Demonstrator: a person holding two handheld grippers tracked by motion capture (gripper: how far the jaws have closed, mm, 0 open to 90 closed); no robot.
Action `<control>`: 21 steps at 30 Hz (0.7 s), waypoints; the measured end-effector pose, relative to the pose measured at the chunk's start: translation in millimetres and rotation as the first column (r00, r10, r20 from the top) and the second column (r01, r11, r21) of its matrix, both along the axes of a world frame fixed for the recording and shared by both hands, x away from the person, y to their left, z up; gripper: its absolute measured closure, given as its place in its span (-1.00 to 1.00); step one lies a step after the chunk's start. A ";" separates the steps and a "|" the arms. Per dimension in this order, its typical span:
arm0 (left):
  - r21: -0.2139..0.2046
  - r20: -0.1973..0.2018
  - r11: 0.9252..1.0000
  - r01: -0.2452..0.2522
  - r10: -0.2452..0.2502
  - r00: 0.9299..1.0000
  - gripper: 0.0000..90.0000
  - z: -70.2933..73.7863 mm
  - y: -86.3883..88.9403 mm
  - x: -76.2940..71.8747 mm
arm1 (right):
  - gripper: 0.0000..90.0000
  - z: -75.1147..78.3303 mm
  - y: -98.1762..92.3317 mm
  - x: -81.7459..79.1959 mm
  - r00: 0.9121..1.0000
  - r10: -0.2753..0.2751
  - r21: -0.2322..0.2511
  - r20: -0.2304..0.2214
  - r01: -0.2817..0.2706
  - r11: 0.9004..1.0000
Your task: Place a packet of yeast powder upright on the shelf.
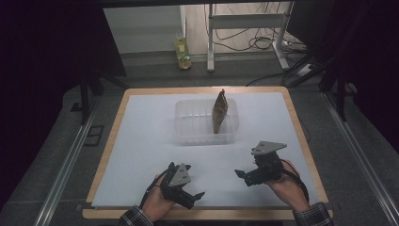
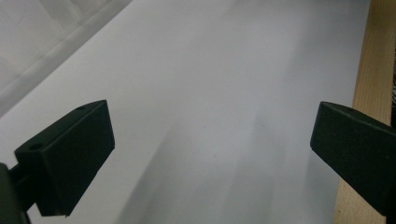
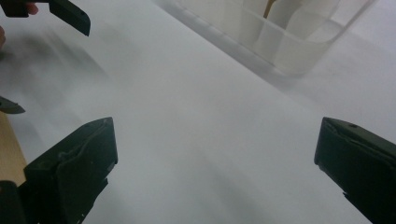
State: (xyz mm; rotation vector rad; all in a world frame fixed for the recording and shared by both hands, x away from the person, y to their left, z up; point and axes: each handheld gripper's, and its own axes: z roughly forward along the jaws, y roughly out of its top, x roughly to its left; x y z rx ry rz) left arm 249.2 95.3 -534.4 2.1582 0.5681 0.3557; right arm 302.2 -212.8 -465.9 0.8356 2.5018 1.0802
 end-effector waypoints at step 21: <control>0.000 -0.003 1.000 0.001 -0.001 1.000 -1.00 -0.3 -0.5 0.0 | -1.00 -6.5 -37.2 -27.8 1.000 -0.029 -0.003 0.001 0.029 1.000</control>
